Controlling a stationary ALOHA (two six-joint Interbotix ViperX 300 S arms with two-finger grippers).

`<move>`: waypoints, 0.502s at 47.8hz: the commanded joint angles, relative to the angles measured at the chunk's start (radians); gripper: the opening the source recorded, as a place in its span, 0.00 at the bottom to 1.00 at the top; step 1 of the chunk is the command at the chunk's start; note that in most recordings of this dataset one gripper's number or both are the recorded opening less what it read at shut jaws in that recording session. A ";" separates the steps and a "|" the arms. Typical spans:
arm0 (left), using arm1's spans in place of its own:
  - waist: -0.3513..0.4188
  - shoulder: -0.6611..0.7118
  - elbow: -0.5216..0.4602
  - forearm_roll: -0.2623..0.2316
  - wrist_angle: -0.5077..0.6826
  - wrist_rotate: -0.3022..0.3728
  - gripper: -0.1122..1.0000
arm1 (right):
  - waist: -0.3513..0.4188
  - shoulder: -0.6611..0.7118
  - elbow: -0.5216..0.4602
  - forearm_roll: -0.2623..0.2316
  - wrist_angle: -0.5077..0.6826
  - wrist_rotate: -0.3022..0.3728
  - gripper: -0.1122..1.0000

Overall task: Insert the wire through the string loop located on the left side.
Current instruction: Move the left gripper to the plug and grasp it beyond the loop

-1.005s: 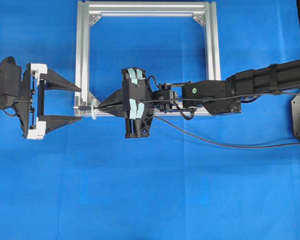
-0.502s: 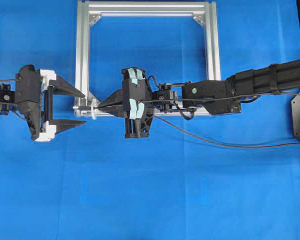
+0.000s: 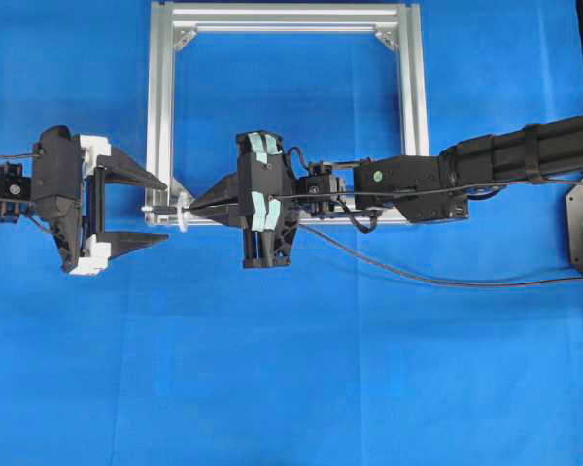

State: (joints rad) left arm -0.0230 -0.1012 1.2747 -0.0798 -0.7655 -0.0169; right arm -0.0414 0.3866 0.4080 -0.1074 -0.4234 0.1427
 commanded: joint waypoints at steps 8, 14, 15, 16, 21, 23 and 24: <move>0.003 -0.008 -0.011 0.002 -0.005 0.002 0.86 | -0.002 -0.020 -0.012 -0.002 -0.011 0.000 0.10; 0.003 -0.008 -0.012 0.002 -0.003 0.003 0.86 | 0.000 -0.020 -0.012 0.000 -0.009 -0.002 0.10; 0.003 -0.008 -0.012 0.003 -0.003 0.003 0.86 | 0.000 -0.020 -0.012 0.000 -0.011 -0.002 0.10; 0.003 -0.008 -0.012 0.002 -0.003 0.005 0.86 | 0.000 -0.020 -0.012 0.000 -0.011 -0.002 0.10; 0.006 -0.006 -0.015 0.002 0.002 0.005 0.83 | 0.000 -0.020 -0.011 0.000 -0.011 -0.002 0.10; 0.006 -0.005 -0.017 0.002 0.008 0.006 0.80 | 0.000 -0.020 -0.012 0.000 -0.011 0.000 0.10; 0.006 -0.005 -0.018 0.002 0.012 0.008 0.77 | 0.000 -0.021 -0.012 0.000 -0.011 0.000 0.10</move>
State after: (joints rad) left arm -0.0215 -0.1012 1.2717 -0.0798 -0.7578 -0.0123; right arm -0.0414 0.3866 0.4096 -0.1074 -0.4234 0.1427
